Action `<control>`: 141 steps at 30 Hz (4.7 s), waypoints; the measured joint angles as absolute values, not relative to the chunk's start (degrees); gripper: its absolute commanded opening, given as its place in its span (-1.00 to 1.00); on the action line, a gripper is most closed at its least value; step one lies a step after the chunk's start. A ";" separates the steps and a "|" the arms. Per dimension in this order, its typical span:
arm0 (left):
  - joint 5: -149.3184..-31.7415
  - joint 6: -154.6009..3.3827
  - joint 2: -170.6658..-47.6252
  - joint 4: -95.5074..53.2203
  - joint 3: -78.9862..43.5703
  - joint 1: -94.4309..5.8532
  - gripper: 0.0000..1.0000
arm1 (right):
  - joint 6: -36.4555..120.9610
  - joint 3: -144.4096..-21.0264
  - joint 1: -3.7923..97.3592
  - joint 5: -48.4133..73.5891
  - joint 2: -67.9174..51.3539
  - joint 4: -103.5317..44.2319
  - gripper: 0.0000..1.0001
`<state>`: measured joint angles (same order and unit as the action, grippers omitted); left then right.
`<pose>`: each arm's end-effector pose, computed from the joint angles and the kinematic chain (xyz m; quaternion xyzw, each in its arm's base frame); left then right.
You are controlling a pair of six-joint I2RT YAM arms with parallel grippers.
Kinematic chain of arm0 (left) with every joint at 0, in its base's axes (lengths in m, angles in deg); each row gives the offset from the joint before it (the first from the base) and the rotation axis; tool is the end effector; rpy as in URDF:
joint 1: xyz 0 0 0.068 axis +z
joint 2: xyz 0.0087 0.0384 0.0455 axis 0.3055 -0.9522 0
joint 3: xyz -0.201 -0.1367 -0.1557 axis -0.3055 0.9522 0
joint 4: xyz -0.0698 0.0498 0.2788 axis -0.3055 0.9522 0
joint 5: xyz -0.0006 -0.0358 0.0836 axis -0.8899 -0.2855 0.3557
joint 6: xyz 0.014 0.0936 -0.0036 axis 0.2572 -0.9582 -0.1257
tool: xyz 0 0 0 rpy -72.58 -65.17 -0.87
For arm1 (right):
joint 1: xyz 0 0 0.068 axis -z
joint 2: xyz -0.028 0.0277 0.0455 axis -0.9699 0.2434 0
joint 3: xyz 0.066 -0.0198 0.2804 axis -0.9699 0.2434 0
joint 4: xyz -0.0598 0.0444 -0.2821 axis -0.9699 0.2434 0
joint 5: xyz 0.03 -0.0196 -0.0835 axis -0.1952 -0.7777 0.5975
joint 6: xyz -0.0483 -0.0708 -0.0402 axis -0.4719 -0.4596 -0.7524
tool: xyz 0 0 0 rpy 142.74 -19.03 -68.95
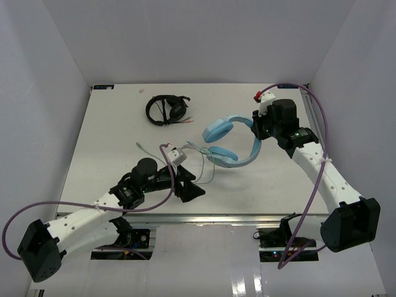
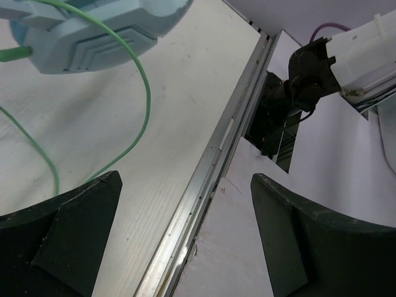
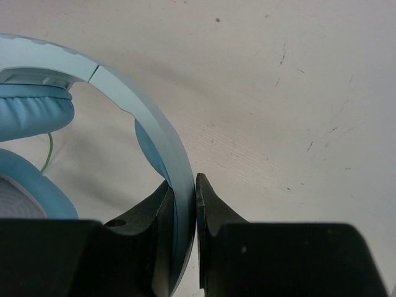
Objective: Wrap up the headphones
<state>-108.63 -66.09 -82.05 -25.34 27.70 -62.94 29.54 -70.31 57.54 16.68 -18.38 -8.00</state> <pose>0.1555 -0.2103 0.2373 0.2966 0.7279 -0.4748 0.3960 0.3299 0.1152 0.3210 -0.1971 0.8430 0.0809 0.4938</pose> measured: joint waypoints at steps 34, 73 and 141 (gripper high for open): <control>-78.33 -71.47 -100.67 -23.59 11.48 -77.40 -1.00 | 29.69 -70.03 59.41 14.50 -19.30 -7.74 -0.85; -102.91 -71.66 -105.37 12.06 -16.33 -40.77 -1.00 | -7.55 -62.62 60.13 -16.37 -37.79 1.82 -0.85; -79.42 -74.44 -122.88 25.80 -81.37 -45.49 -1.00 | -1.07 -78.61 40.07 42.48 -8.93 1.04 -0.85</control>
<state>-79.42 -74.44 -122.88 25.80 -81.37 -45.49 -1.07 -78.61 40.07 42.48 -8.93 1.04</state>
